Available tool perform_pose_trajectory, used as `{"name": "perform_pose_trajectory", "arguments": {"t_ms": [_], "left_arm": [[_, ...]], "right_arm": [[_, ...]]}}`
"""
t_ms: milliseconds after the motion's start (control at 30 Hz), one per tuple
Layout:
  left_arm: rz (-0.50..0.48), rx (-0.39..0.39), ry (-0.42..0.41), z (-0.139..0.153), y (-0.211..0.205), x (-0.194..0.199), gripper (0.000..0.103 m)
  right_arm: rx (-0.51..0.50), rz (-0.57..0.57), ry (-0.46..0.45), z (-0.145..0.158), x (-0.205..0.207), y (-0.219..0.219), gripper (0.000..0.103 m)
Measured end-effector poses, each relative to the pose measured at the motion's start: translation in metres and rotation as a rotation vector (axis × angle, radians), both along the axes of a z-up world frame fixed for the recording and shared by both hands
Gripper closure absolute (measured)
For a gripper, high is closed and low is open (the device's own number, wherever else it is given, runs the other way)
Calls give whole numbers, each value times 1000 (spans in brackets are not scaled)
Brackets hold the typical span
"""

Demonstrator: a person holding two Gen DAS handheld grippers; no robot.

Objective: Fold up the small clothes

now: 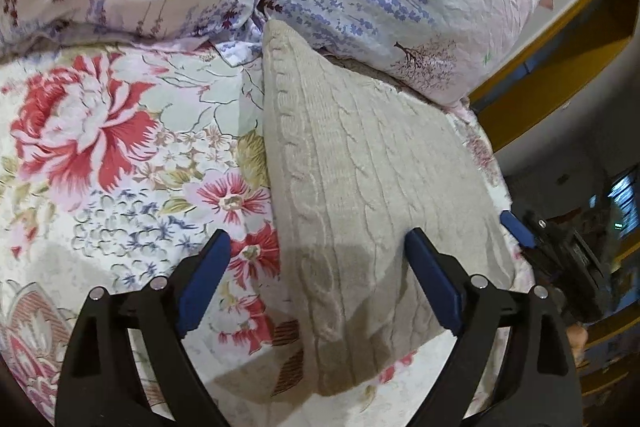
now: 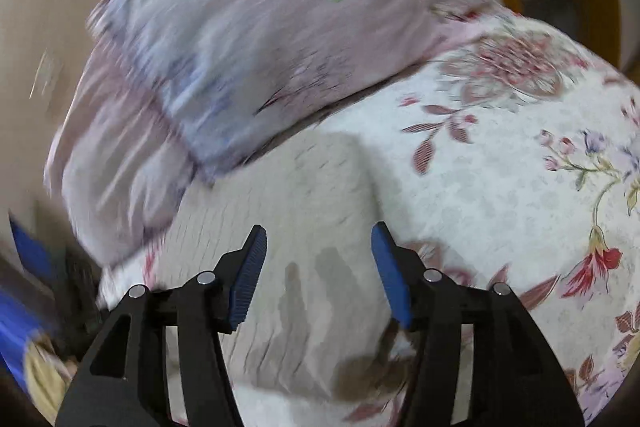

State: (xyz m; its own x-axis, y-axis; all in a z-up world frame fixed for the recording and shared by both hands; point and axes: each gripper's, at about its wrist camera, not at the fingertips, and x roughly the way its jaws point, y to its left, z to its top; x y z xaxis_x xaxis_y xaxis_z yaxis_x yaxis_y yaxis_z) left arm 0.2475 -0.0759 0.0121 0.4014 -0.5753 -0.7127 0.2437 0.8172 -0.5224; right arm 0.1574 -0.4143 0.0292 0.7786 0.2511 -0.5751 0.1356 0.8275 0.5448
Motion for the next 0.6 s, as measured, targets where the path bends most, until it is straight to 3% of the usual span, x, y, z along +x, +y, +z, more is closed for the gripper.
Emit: {"name": "perform_pose_trajectory", "arguments": {"t_ms": [100,133,167,233,300,400,467,533,600], "left_arm": [[6,-42,31,-4,1,8,14],[10,-50,37,-5,1,10,14],[11,-54,39,-6,1,11,14],[11,-55,36,-7,-1,12,14],[11,-59,36,-9,-2,13,14],[13,-80,35,-11,-1,16,15],[14,-92,40,-14,0,18,15],[15,-112,53,-16,1,22,15],[15,-133,65,-19,2,24,16]], "right_arm": [[100,-31,59,-12,19,-19,49],[122,-10,69,-17,25,-18,74],[95,6,87,-20,30,-14,90],[-50,-28,171,-29,39,-3,90],[-58,-43,173,-30,40,-3,90],[-60,-76,87,-14,27,-3,80],[-75,-53,12,-1,18,2,66],[-77,22,-35,4,14,13,66],[-92,97,1,-4,21,27,66]]}}
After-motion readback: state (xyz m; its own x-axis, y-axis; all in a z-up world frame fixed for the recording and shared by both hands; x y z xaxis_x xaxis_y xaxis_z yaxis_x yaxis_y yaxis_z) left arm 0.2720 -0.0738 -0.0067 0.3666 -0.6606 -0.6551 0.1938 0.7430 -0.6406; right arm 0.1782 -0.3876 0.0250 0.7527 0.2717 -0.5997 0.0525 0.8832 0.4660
